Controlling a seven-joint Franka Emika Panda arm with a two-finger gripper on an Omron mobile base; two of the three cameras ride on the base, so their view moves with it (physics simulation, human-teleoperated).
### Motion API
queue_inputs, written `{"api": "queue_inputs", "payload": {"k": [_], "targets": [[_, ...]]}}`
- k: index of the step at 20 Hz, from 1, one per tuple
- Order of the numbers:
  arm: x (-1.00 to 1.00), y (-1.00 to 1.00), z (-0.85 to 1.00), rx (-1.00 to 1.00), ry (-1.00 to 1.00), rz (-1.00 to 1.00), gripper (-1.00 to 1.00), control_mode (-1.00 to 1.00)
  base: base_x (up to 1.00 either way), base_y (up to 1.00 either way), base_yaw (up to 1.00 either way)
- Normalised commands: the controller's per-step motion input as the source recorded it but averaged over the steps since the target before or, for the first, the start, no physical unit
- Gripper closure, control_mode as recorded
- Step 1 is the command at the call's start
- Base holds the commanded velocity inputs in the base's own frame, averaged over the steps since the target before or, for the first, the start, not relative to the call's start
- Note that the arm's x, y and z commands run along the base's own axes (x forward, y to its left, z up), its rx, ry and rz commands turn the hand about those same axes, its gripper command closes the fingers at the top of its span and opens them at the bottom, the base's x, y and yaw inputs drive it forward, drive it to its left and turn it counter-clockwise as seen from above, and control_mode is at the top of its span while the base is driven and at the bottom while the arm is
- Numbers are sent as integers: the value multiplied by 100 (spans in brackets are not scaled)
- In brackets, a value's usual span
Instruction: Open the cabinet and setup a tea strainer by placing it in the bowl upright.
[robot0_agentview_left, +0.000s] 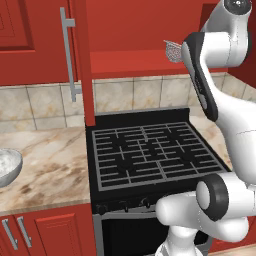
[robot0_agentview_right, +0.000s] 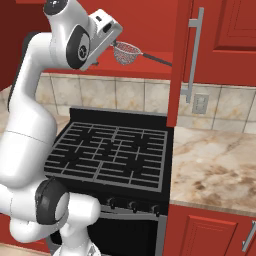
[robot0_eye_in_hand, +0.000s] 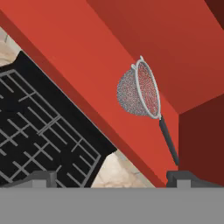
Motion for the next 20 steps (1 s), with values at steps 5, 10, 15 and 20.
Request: {"api": "queue_inputs", "payload": {"k": [5,10,15,20], "targets": [[12,0,-37,-17,-39,0,-100,-100,0,0,0],[9,0,3,-10,2,0,-100,-100,0,0,0],[5,0,0,1,0,0,-100,-100,0,0,0],[31,13,4,0,7,-1,-100,-100,0,0,0]]}}
